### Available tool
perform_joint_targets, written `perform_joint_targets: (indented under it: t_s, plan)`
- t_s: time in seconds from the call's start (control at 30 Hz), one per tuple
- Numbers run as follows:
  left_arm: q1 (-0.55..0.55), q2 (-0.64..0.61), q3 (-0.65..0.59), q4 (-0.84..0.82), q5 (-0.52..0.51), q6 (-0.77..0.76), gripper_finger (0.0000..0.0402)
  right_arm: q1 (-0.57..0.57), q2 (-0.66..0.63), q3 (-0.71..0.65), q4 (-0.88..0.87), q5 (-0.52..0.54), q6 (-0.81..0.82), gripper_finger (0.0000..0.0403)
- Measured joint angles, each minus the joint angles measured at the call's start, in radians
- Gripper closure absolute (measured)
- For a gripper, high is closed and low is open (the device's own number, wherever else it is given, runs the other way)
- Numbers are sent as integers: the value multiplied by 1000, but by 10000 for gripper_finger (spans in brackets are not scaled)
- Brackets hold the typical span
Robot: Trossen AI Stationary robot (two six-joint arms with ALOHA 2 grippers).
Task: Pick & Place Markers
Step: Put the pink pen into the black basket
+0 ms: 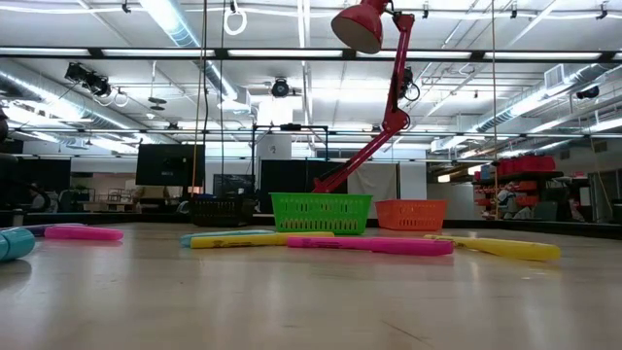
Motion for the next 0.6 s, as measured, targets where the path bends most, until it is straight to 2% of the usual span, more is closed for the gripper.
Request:
perform_joint_targets:
  t_s: [0.37,0.6]
  plan:
    - [0,64,33,55,61,-91,115,6,11,0,-28,24,-23,390]
    - [0,62,34,58,58,-120,187,34,11,0,-31,76,-65,390]
